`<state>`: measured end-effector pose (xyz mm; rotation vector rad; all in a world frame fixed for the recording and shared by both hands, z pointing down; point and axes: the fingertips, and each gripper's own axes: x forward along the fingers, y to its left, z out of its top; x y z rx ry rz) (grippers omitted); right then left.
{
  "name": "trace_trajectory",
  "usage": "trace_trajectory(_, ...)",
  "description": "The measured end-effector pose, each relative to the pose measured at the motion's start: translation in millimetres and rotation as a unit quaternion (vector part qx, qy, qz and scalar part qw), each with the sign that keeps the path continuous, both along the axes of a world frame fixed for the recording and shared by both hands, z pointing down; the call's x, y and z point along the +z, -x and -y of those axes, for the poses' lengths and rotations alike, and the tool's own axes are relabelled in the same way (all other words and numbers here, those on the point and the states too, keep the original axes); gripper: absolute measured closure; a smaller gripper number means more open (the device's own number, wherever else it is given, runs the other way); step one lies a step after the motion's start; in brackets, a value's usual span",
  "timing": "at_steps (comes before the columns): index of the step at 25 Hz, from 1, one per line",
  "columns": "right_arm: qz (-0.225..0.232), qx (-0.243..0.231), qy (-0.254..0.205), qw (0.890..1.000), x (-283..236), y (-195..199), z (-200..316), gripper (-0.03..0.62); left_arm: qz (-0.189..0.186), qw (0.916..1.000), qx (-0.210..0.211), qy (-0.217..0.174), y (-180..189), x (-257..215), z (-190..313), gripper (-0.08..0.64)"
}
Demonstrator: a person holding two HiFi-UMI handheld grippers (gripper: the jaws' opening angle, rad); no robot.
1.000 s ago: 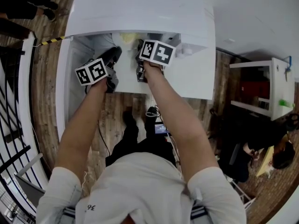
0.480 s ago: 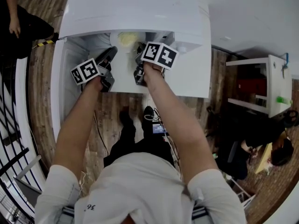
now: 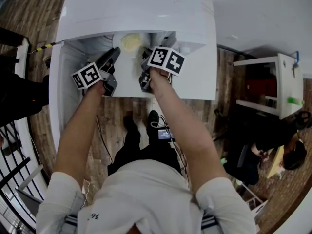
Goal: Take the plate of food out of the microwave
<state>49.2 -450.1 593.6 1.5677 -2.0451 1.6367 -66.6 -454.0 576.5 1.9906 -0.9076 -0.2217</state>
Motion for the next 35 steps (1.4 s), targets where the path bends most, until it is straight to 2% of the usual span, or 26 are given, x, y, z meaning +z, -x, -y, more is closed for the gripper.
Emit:
trace_trajectory(2, 0.002, -0.001, -0.001, 1.000, -0.3, -0.4, -0.5, 0.526, 0.002, 1.0000, -0.006, 0.001, 1.4, 1.4, -1.2, 0.443)
trace_trajectory(3, 0.003, -0.002, -0.001, 1.000, -0.2, -0.6, -0.5, 0.526, 0.003, 0.9999, -0.010, 0.002, 2.3, 2.3, -1.7, 0.475)
trace_trajectory(9, -0.001, -0.007, -0.006, 1.000, 0.1, -4.9, -2.5, 0.526, -0.003, 0.9998, -0.018, 0.005, -0.2, 0.0, -5.3, 0.495)
trace_trajectory(17, 0.008, -0.016, -0.019, 1.000, -11.9, -6.9, -12.0, 0.526, -0.004, 0.9996, -0.027, 0.006, -2.7, -10.9, -16.4, 0.495)
trace_trajectory(24, 0.020, -0.025, -0.028, 0.999, -26.1, -8.0, -25.7, 0.526, -0.009, 0.9988, -0.042, 0.024, -3.5, -22.5, -30.3, 0.496)
trace_trajectory(35, 0.039, -0.025, -0.034, 0.998, -51.8, -11.5, -67.4, 0.531, -0.008, 0.9983, -0.050, 0.027, -6.6, -49.3, -74.3, 0.497)
